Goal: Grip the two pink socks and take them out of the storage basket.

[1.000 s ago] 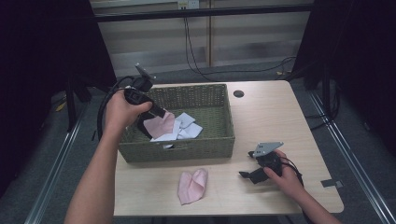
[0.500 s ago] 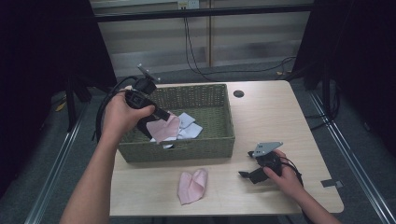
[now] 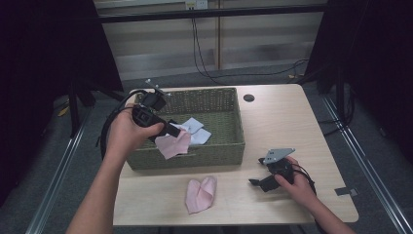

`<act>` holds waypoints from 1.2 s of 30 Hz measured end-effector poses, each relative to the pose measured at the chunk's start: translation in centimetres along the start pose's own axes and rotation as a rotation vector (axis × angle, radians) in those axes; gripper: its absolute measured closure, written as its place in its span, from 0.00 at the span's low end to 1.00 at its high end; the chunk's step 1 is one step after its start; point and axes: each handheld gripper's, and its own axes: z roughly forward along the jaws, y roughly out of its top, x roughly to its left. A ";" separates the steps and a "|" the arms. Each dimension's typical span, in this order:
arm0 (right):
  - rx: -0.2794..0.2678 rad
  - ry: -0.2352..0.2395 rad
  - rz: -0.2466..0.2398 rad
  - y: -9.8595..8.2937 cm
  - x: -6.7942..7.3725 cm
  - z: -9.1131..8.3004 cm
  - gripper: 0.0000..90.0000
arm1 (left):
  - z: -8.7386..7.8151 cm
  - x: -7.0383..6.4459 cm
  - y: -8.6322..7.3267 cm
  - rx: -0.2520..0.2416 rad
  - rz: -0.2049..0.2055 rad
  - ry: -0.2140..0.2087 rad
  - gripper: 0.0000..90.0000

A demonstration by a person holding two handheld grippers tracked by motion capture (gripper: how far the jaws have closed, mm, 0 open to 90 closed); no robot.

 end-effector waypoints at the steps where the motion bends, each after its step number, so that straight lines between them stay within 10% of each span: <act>1: 0.000 -0.001 0.000 0.0 0.0 0.0 0.12 | 0.1 -0.2 -0.2 0.001 -0.002 -0.003 0.92; 17: 0.004 -0.003 0.007 0.0 0.1 -0.1 0.12 | 1.9 -0.5 -2.5 -0.037 0.027 0.026 0.59; 36: 0.003 -0.003 0.005 0.0 0.1 -0.1 0.12 | 3.4 1.6 -6.1 -0.056 0.011 0.091 0.48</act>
